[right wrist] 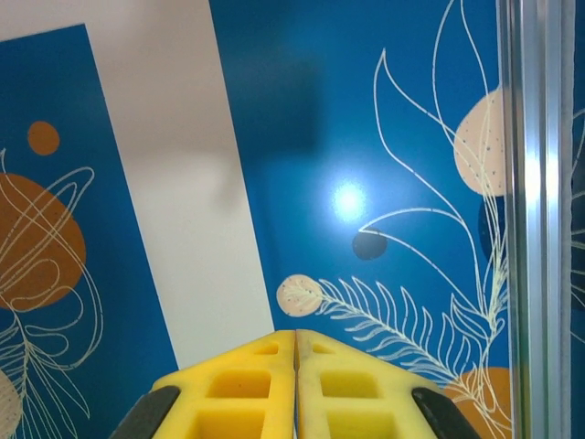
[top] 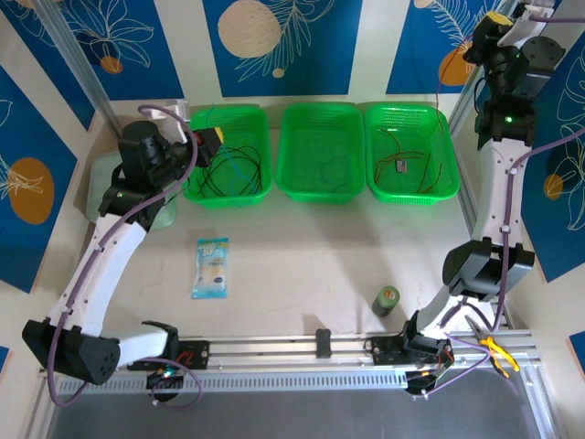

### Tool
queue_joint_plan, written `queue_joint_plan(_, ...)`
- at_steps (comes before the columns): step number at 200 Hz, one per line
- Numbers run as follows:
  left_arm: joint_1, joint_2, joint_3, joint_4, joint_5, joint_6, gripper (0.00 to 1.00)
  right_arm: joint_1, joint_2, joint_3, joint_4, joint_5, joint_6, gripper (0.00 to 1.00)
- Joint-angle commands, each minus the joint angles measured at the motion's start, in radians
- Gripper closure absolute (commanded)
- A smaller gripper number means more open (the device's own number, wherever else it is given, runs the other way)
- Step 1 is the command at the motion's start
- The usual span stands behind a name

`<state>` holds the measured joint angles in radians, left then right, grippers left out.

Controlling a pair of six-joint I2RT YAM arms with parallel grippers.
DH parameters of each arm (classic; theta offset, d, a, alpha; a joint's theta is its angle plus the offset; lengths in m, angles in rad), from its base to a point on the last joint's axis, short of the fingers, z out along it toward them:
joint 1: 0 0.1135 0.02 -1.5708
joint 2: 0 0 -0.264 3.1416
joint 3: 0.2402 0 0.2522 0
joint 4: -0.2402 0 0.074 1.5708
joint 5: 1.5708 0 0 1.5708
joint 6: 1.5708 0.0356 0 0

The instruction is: Untangle the cables

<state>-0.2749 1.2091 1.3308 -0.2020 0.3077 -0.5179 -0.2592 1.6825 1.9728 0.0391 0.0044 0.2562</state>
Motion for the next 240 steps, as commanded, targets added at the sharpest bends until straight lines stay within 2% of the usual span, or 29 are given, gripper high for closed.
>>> queue_joint_plan(1,-0.014,-0.013,-0.007,0.005,-0.012,0.011,1.0,0.007,-0.049,-0.088,0.013,0.034,-0.029,1.0)
queue_joint_plan(43,-0.02,-0.008,0.012,-0.006,-0.002,0.014,1.0,0.028,-0.127,-0.294,0.04,0.077,-0.031,1.0)
queue_joint_plan(86,-0.026,-0.01,0.025,-0.01,-0.003,0.015,1.0,0.116,-0.19,-0.47,0.06,0.219,-0.095,1.0)
queue_joint_plan(106,-0.029,-0.01,0.025,-0.017,-0.001,0.017,1.0,0.162,-0.175,-0.512,0.058,0.367,-0.152,1.0)
queue_joint_plan(127,-0.03,-0.011,0.028,-0.028,0.001,0.021,1.0,0.21,-0.137,-0.536,0.097,0.577,-0.252,1.0)
queue_joint_plan(148,-0.032,-0.014,0.03,-0.035,-0.001,0.024,1.0,0.223,-0.092,-0.544,0.167,0.671,-0.302,1.0)
queue_joint_plan(158,-0.03,-0.015,0.032,-0.041,-0.002,0.028,1.0,0.226,-0.065,-0.52,0.148,0.703,-0.308,1.0)
queue_joint_plan(204,-0.034,-0.023,0.027,-0.048,-0.012,0.032,1.0,0.192,0.03,-0.485,0.058,0.652,-0.217,1.0)
queue_joint_plan(240,-0.036,-0.023,0.028,-0.06,-0.012,0.038,1.0,0.121,0.126,-0.428,-0.057,0.546,-0.099,1.0)
